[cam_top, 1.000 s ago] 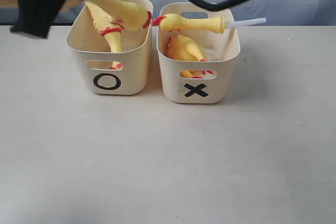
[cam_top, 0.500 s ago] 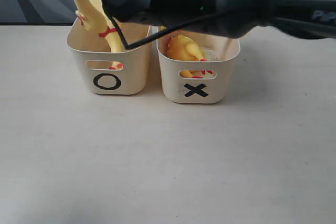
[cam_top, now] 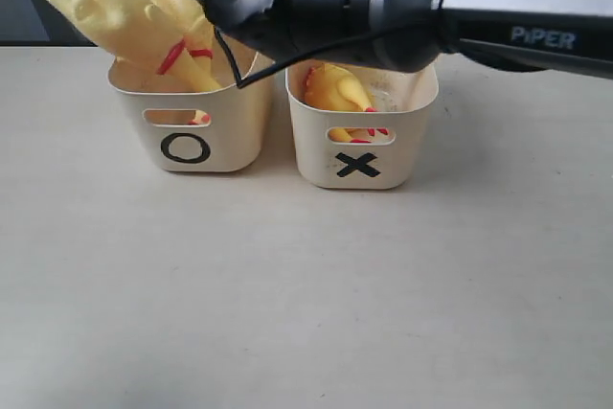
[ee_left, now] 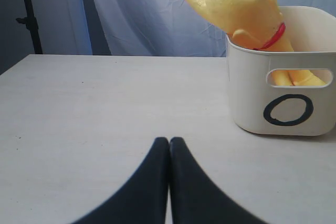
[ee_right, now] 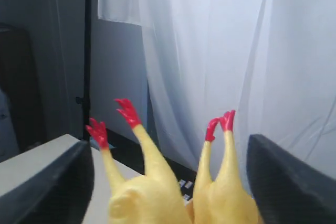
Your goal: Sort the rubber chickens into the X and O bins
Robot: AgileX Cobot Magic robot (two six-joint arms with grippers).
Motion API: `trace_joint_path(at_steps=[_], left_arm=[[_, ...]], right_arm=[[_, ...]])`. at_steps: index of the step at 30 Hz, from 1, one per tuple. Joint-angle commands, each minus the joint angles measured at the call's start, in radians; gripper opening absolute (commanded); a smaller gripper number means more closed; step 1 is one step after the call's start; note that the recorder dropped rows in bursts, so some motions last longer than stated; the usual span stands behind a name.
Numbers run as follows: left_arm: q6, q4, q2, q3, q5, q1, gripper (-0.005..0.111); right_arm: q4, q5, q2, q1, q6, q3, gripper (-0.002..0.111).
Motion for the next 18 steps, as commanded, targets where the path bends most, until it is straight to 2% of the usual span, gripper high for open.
trace_joint_path(at_steps=[1,4,6,8,12,14,18], left_arm=[[-0.004,0.000,-0.005,-0.002,-0.013,-0.004,0.000],[-0.004,0.000,-0.005,-0.002,-0.013,-0.004,0.000],[-0.004,0.000,-0.005,-0.002,-0.013,-0.004,0.000],[-0.004,0.000,-0.005,-0.002,-0.013,-0.004,0.000],[-0.004,0.000,-0.005,-0.002,-0.013,-0.004,0.000],[-0.004,0.000,-0.005,-0.002,-0.013,-0.004,0.000],[-0.004,0.000,-0.005,-0.002,-0.013,-0.004,0.000]], right_arm=[[0.005,0.227,-0.109,0.006,0.002,-0.011,0.054],[-0.016,0.560,-0.208,0.006,0.002,-0.011,0.039],[-0.087,0.865,-0.271,0.006,0.002,-0.011,0.020],[-0.164,1.090,-0.306,0.006,0.002,-0.011,0.000],[-0.287,1.497,-0.351,0.006,0.038,-0.011,-0.001],[-0.346,1.588,-0.371,0.006,0.098,-0.006,-0.001],[-0.510,1.606,-0.433,0.008,0.264,0.052,-0.001]])
